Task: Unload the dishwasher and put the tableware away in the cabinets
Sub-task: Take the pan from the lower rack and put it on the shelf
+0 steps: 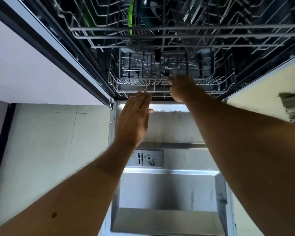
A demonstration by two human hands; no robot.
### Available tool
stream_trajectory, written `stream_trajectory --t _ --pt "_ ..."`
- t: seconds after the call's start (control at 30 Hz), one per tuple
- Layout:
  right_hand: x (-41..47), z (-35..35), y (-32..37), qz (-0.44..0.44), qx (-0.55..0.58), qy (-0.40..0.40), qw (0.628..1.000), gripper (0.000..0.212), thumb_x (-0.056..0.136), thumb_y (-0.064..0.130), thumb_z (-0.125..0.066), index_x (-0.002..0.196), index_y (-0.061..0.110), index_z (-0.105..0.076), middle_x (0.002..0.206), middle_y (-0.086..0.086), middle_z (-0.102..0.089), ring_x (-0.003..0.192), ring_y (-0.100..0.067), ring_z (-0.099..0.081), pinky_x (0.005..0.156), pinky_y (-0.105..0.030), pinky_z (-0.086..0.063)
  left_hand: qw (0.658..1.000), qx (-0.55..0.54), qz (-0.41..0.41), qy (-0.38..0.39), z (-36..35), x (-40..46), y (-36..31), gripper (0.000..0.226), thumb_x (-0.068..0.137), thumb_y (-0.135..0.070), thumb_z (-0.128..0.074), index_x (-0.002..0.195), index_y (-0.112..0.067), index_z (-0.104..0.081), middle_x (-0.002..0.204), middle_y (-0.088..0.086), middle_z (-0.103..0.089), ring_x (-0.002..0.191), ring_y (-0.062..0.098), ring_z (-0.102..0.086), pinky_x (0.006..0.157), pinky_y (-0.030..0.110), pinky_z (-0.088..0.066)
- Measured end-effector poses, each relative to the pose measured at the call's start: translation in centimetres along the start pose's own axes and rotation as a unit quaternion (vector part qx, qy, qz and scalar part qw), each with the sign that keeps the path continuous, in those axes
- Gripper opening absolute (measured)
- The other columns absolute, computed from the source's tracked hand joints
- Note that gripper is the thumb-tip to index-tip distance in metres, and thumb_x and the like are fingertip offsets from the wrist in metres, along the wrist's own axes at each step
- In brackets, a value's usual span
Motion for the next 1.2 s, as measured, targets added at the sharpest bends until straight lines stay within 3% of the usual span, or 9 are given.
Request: stream_trajectory --t 0.07,0.27,0.37,0.47,0.57,0.8,0.93,1.07,1.2 --pt "0.0 -0.3 0.2 0.011 -0.001 -0.004 1.000 0.055 0.095 0.010 -0.048 0.149 0.024 -0.040 0.145 -0.022 -0.047 0.130 -0.040 -0.046 0.107 -0.046 -0.043 1.000 0.001 0.013 -0.006 0.0 -0.3 0.0 0.046 0.102 -0.022 -0.051 0.145 -0.007 -0.045 0.147 0.013 -0.048 0.141 0.026 -0.039 0.116 0.044 -0.033" --pt "-4.8 -2.6 0.8 0.015 0.076 0.019 0.997 0.039 0.100 0.009 -0.046 0.138 0.012 -0.056 0.140 -0.018 -0.054 0.123 -0.032 -0.054 0.094 -0.020 -0.042 0.998 -0.013 0.054 0.004 0.3 -0.7 -0.4 0.046 0.101 -0.020 -0.052 0.144 -0.004 -0.045 0.148 0.015 -0.046 0.142 0.028 -0.037 0.116 0.045 -0.033" --pt "-8.4 -3.3 1.3 -0.011 0.079 0.013 0.997 0.032 0.101 0.029 -0.048 0.128 0.022 -0.065 0.130 -0.012 -0.062 0.120 -0.031 -0.056 0.098 -0.036 -0.047 0.999 -0.016 0.044 0.025 0.2 -2.0 -1.2 0.046 0.101 -0.021 -0.050 0.144 -0.004 -0.046 0.147 0.015 -0.047 0.141 0.028 -0.039 0.114 0.047 -0.035" --pt "-12.3 -4.9 1.6 -0.031 0.097 0.022 0.995 0.036 0.102 0.043 -0.043 0.117 0.023 -0.069 0.117 -0.008 -0.067 0.105 -0.025 -0.061 0.088 -0.033 -0.045 0.999 -0.020 0.035 0.035 0.3 -3.6 -2.2 0.046 0.101 -0.021 -0.048 0.144 -0.005 -0.044 0.147 0.016 -0.047 0.140 0.030 -0.040 0.114 0.048 -0.035" --pt "-16.1 -7.0 1.6 -0.054 0.125 0.023 0.990 0.035 0.101 0.041 -0.046 0.108 0.019 -0.073 0.103 -0.008 -0.068 0.086 -0.021 -0.057 0.080 -0.029 -0.041 0.997 -0.042 0.044 0.037 0.5 -5.5 -3.0 0.044 0.103 -0.019 -0.047 0.145 -0.005 -0.044 0.147 0.016 -0.047 0.141 0.030 -0.037 0.115 0.048 -0.034" --pt "-24.2 -11.8 2.7 -0.058 0.136 0.043 0.988 0.034 0.099 0.042 -0.043 0.099 0.025 -0.073 0.099 -0.004 -0.070 0.091 -0.023 -0.063 0.085 -0.033 -0.050 0.993 -0.059 0.051 0.086 0.2 -12.2 -4.7 0.046 0.107 -0.024 -0.037 0.150 -0.012 -0.033 0.156 0.010 -0.035 0.148 0.025 -0.023 0.120 0.045 -0.025" --pt "-29.0 -14.1 3.6 -0.074 0.140 0.076 0.984 0.037 0.095 0.034 -0.038 0.103 0.025 -0.074 0.107 -0.003 -0.069 0.101 -0.028 -0.062 0.088 -0.036 -0.048 0.986 -0.058 0.082 0.131 0.4 -16.5 -5.2 0.048 0.107 -0.031 -0.029 0.154 -0.020 -0.022 0.161 0.000 -0.022 0.145 0.008 0.000 0.122 0.036 -0.012" --pt "-33.3 -15.9 4.5 -0.077 0.143 0.103 0.981 0.038 0.096 0.037 -0.039 0.112 0.030 -0.073 0.116 -0.003 -0.069 0.108 -0.028 -0.060 0.094 -0.037 -0.048 0.985 -0.063 0.066 0.147 0.6 -19.9 -5.8 0.048 0.107 -0.032 -0.028 0.153 -0.017 -0.026 0.160 0.003 -0.027 0.150 0.017 -0.012 0.123 0.034 -0.009" --pt "-36.8 -17.0 5.0 -0.082 0.177 0.093 0.976 0.032 0.097 0.035 -0.045 0.110 0.032 -0.074 0.112 0.000 -0.072 0.105 -0.026 -0.060 0.097 -0.037 -0.047 0.989 -0.069 0.047 0.122 1.3 -22.8 -6.3 0.046 0.106 -0.027 -0.037 0.148 -0.009 -0.038 0.153 0.010 -0.040 0.146 0.024 -0.028 0.121 0.039 -0.020"
Point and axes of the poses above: each hand's wrist, its own x-axis towards the middle knuckle, its own z-axis out of the back of the hand, y = z × x, the point moved 9 cm from there along x, towards the middle knuckle
